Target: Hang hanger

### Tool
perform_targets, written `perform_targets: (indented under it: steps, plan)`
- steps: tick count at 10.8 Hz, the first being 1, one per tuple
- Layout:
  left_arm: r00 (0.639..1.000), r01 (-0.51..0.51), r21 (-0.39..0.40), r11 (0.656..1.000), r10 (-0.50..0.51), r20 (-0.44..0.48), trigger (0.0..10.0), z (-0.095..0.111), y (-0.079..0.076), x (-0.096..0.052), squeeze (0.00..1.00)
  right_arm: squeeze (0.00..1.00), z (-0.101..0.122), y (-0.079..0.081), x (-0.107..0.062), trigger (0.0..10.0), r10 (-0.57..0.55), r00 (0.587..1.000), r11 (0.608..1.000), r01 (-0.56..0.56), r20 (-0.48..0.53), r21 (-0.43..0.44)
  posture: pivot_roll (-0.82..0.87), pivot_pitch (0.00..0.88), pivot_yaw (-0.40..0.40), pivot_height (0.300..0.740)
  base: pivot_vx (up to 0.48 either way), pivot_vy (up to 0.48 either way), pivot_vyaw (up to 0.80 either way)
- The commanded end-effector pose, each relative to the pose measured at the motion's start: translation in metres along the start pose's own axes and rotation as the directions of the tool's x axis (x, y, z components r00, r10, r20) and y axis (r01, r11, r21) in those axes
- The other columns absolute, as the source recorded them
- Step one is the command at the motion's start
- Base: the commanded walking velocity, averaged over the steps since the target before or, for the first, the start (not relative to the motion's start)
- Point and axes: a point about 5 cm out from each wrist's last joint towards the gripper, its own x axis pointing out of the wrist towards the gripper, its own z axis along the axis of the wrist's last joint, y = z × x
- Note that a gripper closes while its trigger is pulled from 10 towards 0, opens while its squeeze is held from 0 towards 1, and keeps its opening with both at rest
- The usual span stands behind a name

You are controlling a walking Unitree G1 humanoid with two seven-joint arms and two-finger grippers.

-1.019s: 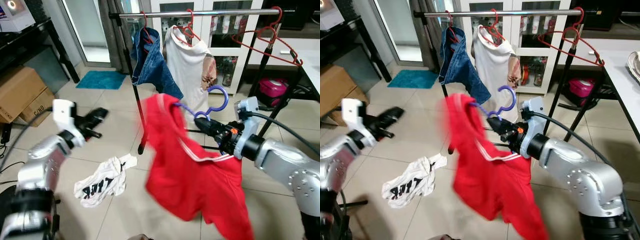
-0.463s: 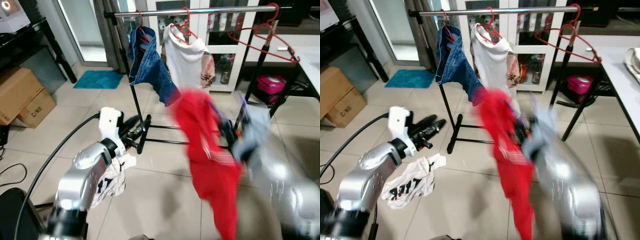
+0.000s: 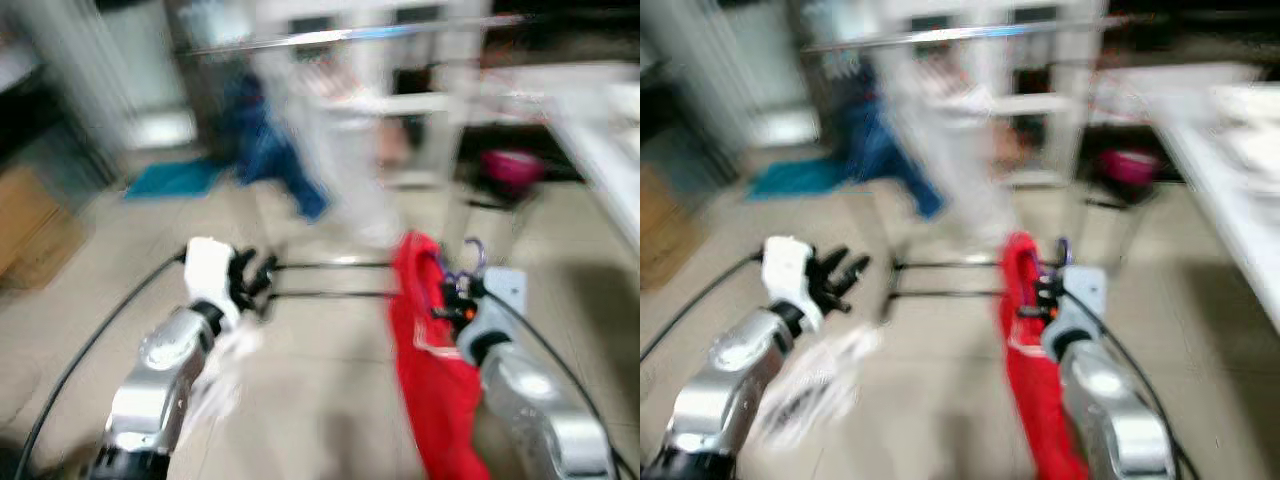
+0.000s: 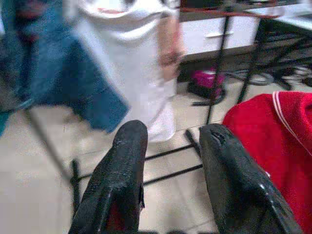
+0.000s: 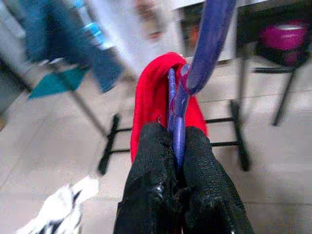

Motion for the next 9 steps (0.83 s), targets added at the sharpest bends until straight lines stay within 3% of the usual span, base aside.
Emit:
perform_targets:
  steps: [1,5,7,9]
  plan:
    - [1.0,-0.006,0.018,1.0,0.006,0.006,10.0,0.002,0.0,0.001,0.0,0.0,0.012,0.0,0.001,10.0,0.004,0.997,1.0,-0.004,0.072,-0.001,-0.1,0.0,0.153,0.74,0.454,0.0,-0.57]
    - [0.997,-0.072,0.005,0.997,0.072,0.028,10.0,-0.003,0.01,-0.005,0.0,0.0,0.023,-0.001,0.01,10.0,0.011,0.989,0.998,-0.001,0.148,-0.064,-0.09,0.0,0.142,0.74,0.461,0.0,0.0]
    - [0.995,-0.093,-0.002,0.996,0.093,0.017,10.0,-0.007,0.014,-0.01,0.0,0.0,0.035,-0.005,0.009,10.0,0.007,0.975,0.991,0.022,0.22,-0.129,-0.09,0.0,0.127,0.74,0.471,0.0,0.0]
    - [0.994,-0.11,-0.001,0.994,0.11,0.012,10.0,-0.012,0.013,-0.014,0.0,0.0,0.036,-0.005,0.012,10.0,0.044,0.975,0.978,0.002,0.216,-0.21,-0.09,0.0,0.091,0.74,0.467,0.0,0.0]
